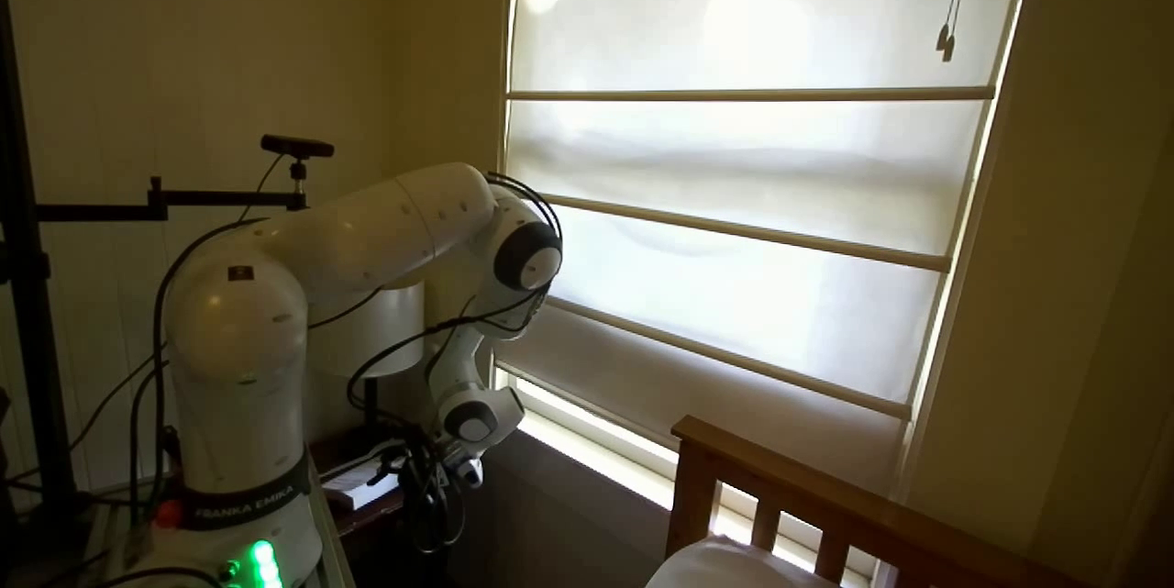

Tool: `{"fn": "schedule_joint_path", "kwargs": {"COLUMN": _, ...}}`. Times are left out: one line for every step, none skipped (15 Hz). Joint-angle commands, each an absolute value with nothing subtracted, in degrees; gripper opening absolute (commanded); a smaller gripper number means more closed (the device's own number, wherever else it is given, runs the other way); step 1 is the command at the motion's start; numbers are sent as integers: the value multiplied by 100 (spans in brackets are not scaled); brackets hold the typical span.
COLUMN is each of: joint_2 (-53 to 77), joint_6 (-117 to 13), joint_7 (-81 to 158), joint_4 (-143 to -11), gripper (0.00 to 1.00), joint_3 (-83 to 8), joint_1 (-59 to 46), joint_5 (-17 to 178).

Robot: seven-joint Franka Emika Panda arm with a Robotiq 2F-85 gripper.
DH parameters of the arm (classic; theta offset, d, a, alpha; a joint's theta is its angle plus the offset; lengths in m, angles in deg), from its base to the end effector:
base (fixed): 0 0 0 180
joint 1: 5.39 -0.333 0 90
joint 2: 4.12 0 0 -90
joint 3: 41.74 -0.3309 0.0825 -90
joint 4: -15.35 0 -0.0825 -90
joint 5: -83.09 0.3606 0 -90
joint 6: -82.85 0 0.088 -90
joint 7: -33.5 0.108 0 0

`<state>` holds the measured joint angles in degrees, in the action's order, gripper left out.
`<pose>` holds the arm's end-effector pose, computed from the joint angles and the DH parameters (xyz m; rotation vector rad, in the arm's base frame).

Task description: Put the book on the headboard

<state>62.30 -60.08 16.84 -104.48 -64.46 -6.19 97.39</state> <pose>0.3486 0.2199 -0.0773 -2.4705 -0.4385 0.9845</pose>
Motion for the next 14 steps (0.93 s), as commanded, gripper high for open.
{"fn": "schedule_joint_path", "kwargs": {"joint_2": 6912, "joint_6": -6119, "joint_7": 1724, "joint_4": -9638, "gripper": 100, "joint_3": -6446, "joint_1": -931, "joint_5": 9518}}
{"fn": "schedule_joint_path", "kwargs": {"joint_2": 7079, "joint_6": -6166, "joint_7": 1663, "joint_4": -9460, "gripper": 100, "joint_3": -6493, "joint_1": -966, "joint_5": 9484}}
{"fn": "schedule_joint_path", "kwargs": {"joint_2": 7260, "joint_6": -6167, "joint_7": 1625, "joint_4": -9262, "gripper": 100, "joint_3": -6532, "joint_1": -1006, "joint_5": 9450}}
{"fn": "schedule_joint_path", "kwargs": {"joint_2": 7423, "joint_6": -6154, "joint_7": 1563, "joint_4": -9081, "gripper": 100, "joint_3": -6575, "joint_1": -1042, "joint_5": 9405}}
{"fn": "schedule_joint_path", "kwargs": {"joint_2": 7582, "joint_6": -6142, "joint_7": 1493, "joint_4": -8905, "gripper": 100, "joint_3": -6624, "joint_1": -1073, "joint_5": 9363}}
{"fn": "schedule_joint_path", "kwargs": {"joint_2": 7725, "joint_6": -6120, "joint_7": 1449, "joint_4": -8729, "gripper": 100, "joint_3": -6656, "joint_1": -1120, "joint_5": 9316}}
{"fn": "schedule_joint_path", "kwargs": {"joint_2": 7869, "joint_6": -6090, "joint_7": 1385, "joint_4": -8560, "gripper": 100, "joint_3": -6694, "joint_1": -1136, "joint_5": 9269}}
{"fn": "schedule_joint_path", "kwargs": {"joint_2": 7999, "joint_6": -6079, "joint_7": 1316, "joint_4": -8408, "gripper": 100, "joint_3": -6731, "joint_1": -1152, "joint_5": 9225}}
{"fn": "schedule_joint_path", "kwargs": {"joint_2": 8128, "joint_6": -6090, "joint_7": 1221, "joint_4": -8265, "gripper": 100, "joint_3": -6781, "joint_1": -1139, "joint_5": 9170}}
{"fn": "schedule_joint_path", "kwargs": {"joint_2": 8228, "joint_6": -6081, "joint_7": 1147, "joint_4": -8143, "gripper": 100, "joint_3": -6810, "joint_1": -1135, "joint_5": 9123}}
{"fn": "schedule_joint_path", "kwargs": {"joint_2": 8227, "joint_6": -5355, "joint_7": 1353, "joint_4": -7885, "gripper": 100, "joint_3": -6678, "joint_1": -1321, "joint_5": 9008}}
{"fn": "schedule_joint_path", "kwargs": {"joint_2": 8010, "joint_6": -5928, "joint_7": 1344, "joint_4": -8391, "gripper": 100, "joint_3": -6756, "joint_1": -1121, "joint_5": 9127}}
{"fn": "schedule_joint_path", "kwargs": {"joint_2": 8062, "joint_6": -5849, "joint_7": 1340, "joint_4": -8314, "gripper": 100, "joint_3": -6751, "joint_1": -1128, "joint_5": 9118}}
{"fn": "schedule_joint_path", "kwargs": {"joint_2": 8069, "joint_6": -5863, "joint_7": 1340, "joint_4": -8312, "gripper": 100, "joint_3": -6751, "joint_1": -1123, "joint_5": 9117}}
